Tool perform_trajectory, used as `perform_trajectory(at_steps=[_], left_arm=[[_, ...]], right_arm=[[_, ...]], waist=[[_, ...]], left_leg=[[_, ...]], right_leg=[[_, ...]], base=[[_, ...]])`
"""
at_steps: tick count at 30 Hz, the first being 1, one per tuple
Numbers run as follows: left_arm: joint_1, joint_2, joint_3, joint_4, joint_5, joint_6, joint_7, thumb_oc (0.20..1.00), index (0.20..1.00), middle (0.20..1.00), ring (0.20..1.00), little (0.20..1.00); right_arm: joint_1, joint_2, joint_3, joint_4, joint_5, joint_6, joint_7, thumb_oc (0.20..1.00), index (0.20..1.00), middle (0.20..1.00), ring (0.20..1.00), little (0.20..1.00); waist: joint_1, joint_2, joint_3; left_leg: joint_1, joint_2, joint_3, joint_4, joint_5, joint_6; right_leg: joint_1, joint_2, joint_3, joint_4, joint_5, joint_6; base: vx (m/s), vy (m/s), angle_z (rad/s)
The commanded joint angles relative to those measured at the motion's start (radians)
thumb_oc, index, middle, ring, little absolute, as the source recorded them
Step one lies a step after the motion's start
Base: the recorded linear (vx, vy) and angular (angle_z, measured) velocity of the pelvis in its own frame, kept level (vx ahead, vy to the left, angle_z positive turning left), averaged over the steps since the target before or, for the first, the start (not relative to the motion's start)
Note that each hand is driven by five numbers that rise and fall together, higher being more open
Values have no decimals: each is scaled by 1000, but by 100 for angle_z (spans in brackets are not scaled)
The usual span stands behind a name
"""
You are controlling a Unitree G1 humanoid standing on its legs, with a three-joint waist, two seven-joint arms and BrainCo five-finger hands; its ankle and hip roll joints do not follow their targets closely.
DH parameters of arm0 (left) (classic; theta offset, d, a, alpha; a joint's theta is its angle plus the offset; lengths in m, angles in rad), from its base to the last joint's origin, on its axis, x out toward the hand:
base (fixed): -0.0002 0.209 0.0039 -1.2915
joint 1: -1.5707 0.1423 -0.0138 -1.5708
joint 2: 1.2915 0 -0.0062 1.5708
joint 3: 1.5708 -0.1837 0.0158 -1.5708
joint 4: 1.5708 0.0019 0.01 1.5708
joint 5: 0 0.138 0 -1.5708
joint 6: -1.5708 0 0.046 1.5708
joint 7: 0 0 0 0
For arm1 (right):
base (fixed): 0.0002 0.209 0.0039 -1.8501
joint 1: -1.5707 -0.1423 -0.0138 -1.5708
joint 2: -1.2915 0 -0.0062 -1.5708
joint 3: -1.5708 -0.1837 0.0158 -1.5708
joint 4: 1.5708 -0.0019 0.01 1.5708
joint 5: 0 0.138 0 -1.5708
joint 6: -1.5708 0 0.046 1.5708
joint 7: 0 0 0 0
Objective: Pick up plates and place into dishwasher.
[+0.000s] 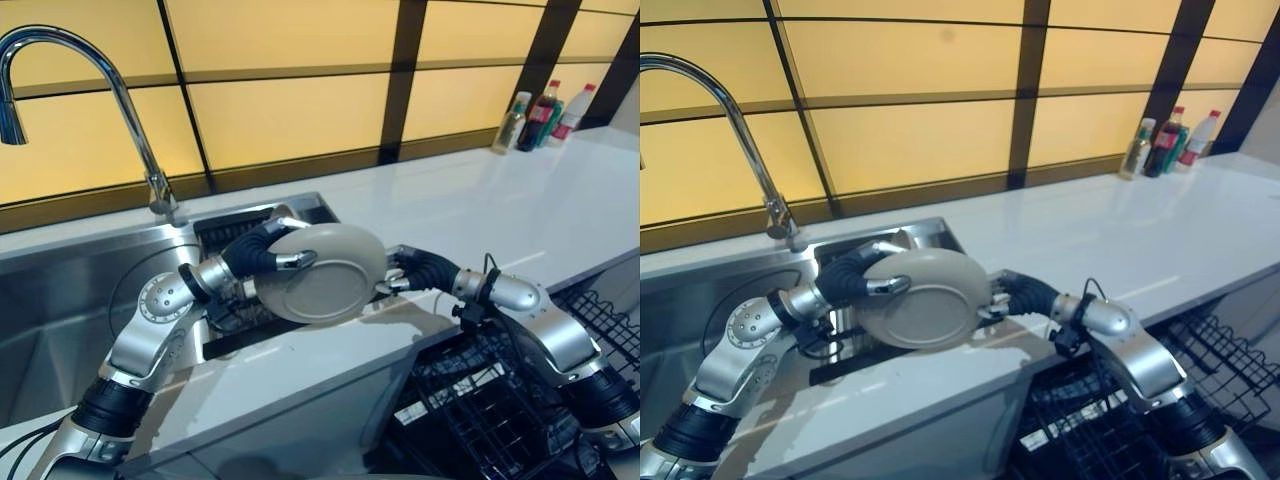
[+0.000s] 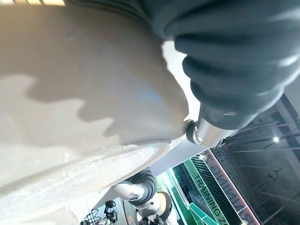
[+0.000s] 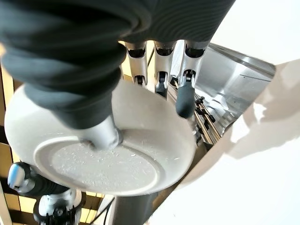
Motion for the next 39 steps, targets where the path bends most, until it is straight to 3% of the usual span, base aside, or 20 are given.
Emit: perform_trajectory(at_steps=[1, 17, 26, 27, 28, 39], left_arm=[[-39, -9, -24, 41, -41, -33, 20, 200, 200, 200, 200, 200], [-32, -24, -10, 48, -39, -24, 24, 200, 200, 200, 200, 200], [-26, -52, -7, 45, -35, -22, 30, 200, 200, 200, 200, 200], [-25, -58, -4, 41, -33, -19, 28, 200, 200, 200, 200, 200], [-22, -66, 0, 33, -27, -12, 29, 200, 200, 200, 200, 200], [-28, -77, -2, 44, -30, -7, 46, 200, 200, 200, 200, 200]], right_arm=[[-51, 23, -45, 5, 59, -52, -33, 1000, 1000, 1000, 1000, 1000], [-53, 47, -25, -4, 102, -33, 35, 1000, 1000, 1000, 1000, 1000], [-92, 124, -21, -15, 192, -75, -79, 1000, 1000, 1000, 1000, 1000], [-92, 140, -25, -15, 177, -73, -69, 909, 909, 909, 909, 909], [-86, 153, -24, -23, 146, -62, -61, 216, 216, 216, 216, 216], [-63, 151, -31, -19, 154, -79, -76, 200, 200, 200, 200, 200]], waist=[[5, -7, -47], [15, -11, -47], [31, -7, -46], [32, -5, -47], [33, -3, -48], [26, -2, -45]], left_leg=[[-2, -27, 26, 1, -104, 29], [-5, -26, 22, 1, -101, 28], [-7, -24, 24, 1, -100, 26], [-8, -25, 23, 1, -101, 27], [-9, -25, 23, 1, -101, 27], [-7, -25, 24, 1, -99, 28]], right_leg=[[-45, -16, -18, 3, -18, 51], [-44, -21, -27, 3, -18, 52], [-47, -29, -52, 3, -14, 54], [-49, -29, -52, 3, -15, 54], [-50, -30, -52, 3, -16, 54], [-46, -29, -47, 3, -17, 54]], base=[[0, 0, 0], [1, 6, -2], [0, 0, 0], [2, 6, -4], [1, 11, -3], [0, 1, 0]])
